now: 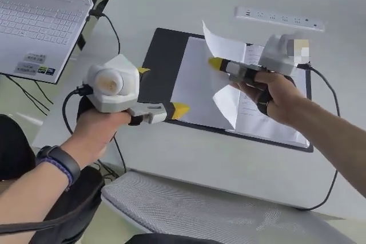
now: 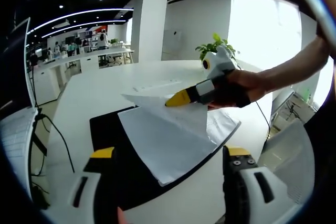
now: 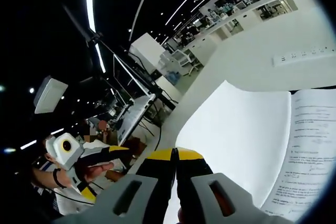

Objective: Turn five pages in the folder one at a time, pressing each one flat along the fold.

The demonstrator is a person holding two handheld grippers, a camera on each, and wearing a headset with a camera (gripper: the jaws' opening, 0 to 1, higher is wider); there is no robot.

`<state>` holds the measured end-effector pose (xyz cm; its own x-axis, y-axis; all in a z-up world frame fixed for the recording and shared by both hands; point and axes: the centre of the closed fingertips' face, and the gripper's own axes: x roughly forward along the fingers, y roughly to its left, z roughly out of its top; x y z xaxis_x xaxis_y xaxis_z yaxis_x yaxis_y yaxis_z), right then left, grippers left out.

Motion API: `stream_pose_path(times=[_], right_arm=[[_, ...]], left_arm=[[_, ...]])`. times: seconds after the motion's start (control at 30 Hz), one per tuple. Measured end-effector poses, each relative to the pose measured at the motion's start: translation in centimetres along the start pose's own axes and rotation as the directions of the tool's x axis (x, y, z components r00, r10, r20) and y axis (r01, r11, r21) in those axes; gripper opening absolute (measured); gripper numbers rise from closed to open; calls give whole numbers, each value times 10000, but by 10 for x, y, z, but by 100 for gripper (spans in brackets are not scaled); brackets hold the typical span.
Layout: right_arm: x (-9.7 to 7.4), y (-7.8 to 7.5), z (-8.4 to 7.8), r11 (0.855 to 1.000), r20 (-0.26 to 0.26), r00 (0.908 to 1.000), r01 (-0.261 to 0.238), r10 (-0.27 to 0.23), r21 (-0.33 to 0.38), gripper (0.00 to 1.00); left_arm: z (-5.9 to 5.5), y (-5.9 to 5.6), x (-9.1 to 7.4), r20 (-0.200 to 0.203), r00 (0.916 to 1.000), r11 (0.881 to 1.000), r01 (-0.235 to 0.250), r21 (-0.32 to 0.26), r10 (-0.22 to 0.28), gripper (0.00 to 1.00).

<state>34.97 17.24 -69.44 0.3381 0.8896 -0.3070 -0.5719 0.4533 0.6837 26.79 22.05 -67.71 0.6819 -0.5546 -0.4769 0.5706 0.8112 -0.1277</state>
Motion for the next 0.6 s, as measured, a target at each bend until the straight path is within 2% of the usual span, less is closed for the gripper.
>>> stream_pose_path(times=[0.37,0.47,0.6], right_arm=[[32,-14,-26,9967,-546,9983,236,-194,773,0],[40,-27,-36,9946,-810,9964,334,-255,982,0],[44,-24,-52,9919,-1178,9923,511,-372,1165,0]], left_arm=[[4,-5,-5,62,10000,10000,56,-45,-56,82],[3,-5,-4,18,10000,10000,84,-33,-84,82],[3,-4,-5,47,10000,9999,51,-106,-51,82]])
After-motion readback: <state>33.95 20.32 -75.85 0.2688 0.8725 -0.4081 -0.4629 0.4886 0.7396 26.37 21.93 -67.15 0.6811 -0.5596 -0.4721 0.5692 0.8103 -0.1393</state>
